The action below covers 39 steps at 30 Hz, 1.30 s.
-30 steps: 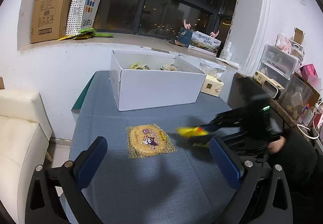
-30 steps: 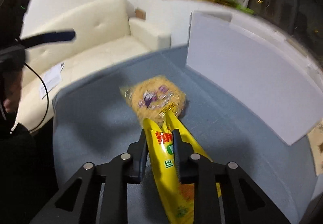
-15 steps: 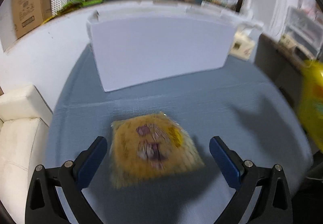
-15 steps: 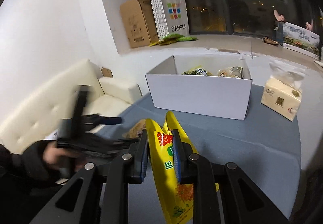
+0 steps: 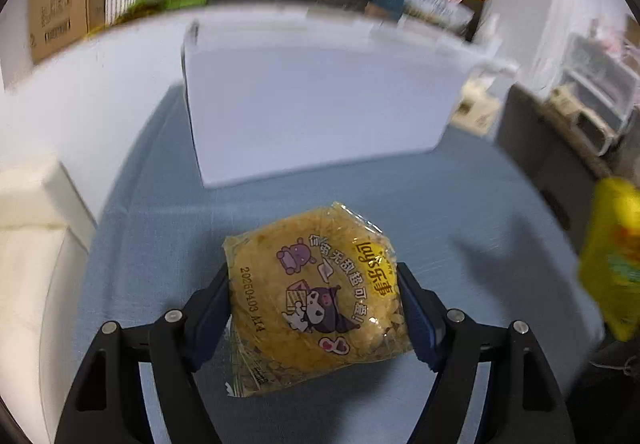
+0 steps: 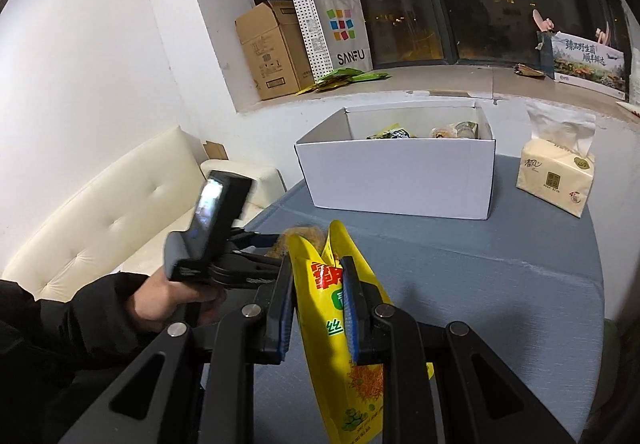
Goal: Organize snacks
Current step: 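Carry the yellow bag and cookie pack into the white box and release both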
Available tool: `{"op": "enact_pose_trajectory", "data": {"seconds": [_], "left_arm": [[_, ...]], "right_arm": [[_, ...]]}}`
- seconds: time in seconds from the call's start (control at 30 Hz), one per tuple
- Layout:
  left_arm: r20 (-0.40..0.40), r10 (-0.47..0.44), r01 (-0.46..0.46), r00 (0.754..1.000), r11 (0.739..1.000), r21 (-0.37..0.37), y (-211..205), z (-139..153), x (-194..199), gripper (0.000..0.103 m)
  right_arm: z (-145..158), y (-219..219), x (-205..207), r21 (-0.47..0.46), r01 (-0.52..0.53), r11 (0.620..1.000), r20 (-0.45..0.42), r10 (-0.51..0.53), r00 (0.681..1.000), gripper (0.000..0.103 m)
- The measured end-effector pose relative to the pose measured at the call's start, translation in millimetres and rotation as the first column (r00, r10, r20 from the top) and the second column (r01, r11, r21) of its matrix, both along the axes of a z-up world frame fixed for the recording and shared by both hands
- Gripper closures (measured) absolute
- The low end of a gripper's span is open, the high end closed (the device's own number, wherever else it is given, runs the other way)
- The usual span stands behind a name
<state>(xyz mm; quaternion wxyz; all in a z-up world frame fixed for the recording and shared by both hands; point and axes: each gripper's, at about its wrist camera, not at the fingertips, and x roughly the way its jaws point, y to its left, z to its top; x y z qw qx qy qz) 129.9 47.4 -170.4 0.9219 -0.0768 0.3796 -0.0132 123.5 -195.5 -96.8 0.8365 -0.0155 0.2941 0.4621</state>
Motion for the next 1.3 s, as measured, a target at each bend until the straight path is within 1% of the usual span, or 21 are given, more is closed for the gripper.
{"op": "enact_pose_trajectory", "data": {"seconds": [0.07,0.13,0.2,0.3,0.37,0.43,0.47,0.57,0.67,0.77,0.87,0.93,0.97,1.0,1.03,1.07,1.1,1.13,1.17,1.23,1.3], "left_arm": [[0.076,-0.029,0.031,0.997,0.999,-0.016,-2.9,26.0,-14.9,0.023],[0.134,-0.041,0.044,0.99,0.999,-0.02,-3.9,50.9,-20.9,0.023],[0.196,-0.051,0.061,0.979,0.997,-0.045,0.7,74.2,-21.3,0.023],[0.256,-0.055,0.076,0.965,0.994,-0.073,8.8,102.5,-8.7,0.023],[0.283,-0.052,0.078,0.958,0.993,-0.084,17.6,121.0,18.5,0.023],[0.29,-0.035,0.062,0.956,0.994,-0.085,35.0,131.8,34.1,0.023],[0.298,-0.029,0.06,0.954,0.993,-0.098,42.4,138.6,50.6,0.023],[0.296,-0.017,0.046,0.955,0.995,-0.09,56.2,153.0,81.7,0.023],[0.272,-0.014,0.037,0.962,0.996,-0.082,66.3,158.3,124.2,0.023],[0.24,-0.011,0.028,0.971,0.997,-0.066,70.7,153.1,158.1,0.023],[0.204,-0.005,0.018,0.979,0.998,-0.06,75.7,141.7,185.5,0.023],[0.183,-0.007,0.017,0.983,0.999,-0.051,77.4,134.0,195.3,0.023],[0.164,-0.007,0.015,0.986,0.999,-0.049,79.9,130.0,202.9,0.021],[0.147,0.002,0.005,0.989,0.999,-0.044,80.8,127.3,206.5,0.016],[0.124,0.014,-0.01,0.992,0.999,-0.037,82.5,124.1,209.9,0.011],[0.109,0.023,-0.019,0.994,0.999,-0.044,85.1,121.3,211.9,0.0],[0.111,0.025,-0.02,0.994,0.999,-0.049,86.7,119.9,211.0,0.0],[0.113,0.027,-0.022,0.993,0.999,-0.047,87.9,119.1,209.1,0.0],[0.117,0.031,-0.027,0.993,0.999,-0.036,87.7,118.7,206.8,0.0],[0.127,0.045,-0.044,0.991,0.999,-0.01,87.7,118.2,200.9,0.0],[0.139,0.049,-0.052,0.989,0.998,0.018,86.4,120.4,193.4,0.0]], "right_arm": [[-0.2,-0.8,0.7,0.0,0.01,1.0,0.0,-0.01,1.0,0.081],[0.7,-2.5,6.8,0.029,0.02,0.999,-0.026,-0.019,0.999,0.081],[6.1,-2.8,12.1,0.056,0.027,0.998,-0.035,-0.025,0.999,0.081],[21.5,1.8,29.6,0.087,0.048,0.995,-0.025,-0.046,0.999,0.081],[35.5,7.8,48.5,0.118,0.052,0.992,-0.026,-0.049,0.998,0.081],[50.9,14.9,70.2,0.148,0.065,0.987,-0.032,-0.061,0.998,0.081],[59.2,18.5,80.9,0.178,0.067,0.982,-0.048,-0.059,0.997,0.081],[80.4,30.0,119.0,0.25,0.086,0.964,-0.091,-0.065,0.994,0.081],[96.6,45.1,155.5,0.246,0.123,0.961,-0.087,-0.104,0.991,0.081],[101.8,63.1,206.6,0.243,0.153,0.958,-0.147,-0.12,0.982,0.081],[99.7,82.0,239.7,0.185,0.177,0.967,-0.145,-0.151,0.978,0.081],[97.3,92.2,254.8,0.159,0.186,0.97,-0.14,-0.165,0.976,0.081],[95.2,97.8,263.0,0.146,0.197,0.969,-0.14,-0.177,0.974,0.08],[93.8,101.8,268.2,0.138,0.201,0.97,-0.142,-0.182,0.973,0.08],[93.1,104.7,272.8,0.129,0.212,0.969,-0.14,-0.194,0.971,0.076],[91.9,109.0,277.8,0.118,0.235,0.965,-0.132,-0.219,0.967,0.07],[91.6,110.2,282.0,0.115,0.247,0.962,-0.133,-0.232,0.964,0.057],[91.1,111.7,286.9,0.118,0.253,0.96,-0.148,-0.235,0.961,0.015],[91.2,112.6,290.4,0.122,0.253,0.96,-0.16,-0.232,0.959,0.0],[90.2,112.8,291.2,0.115,0.264,0.958,-0.169,-0.243,0.955,0.0],[90.5,113.8,286.1,0.076,0.291,0.954,-0.138,-0.279,0.95,0.0]]}}
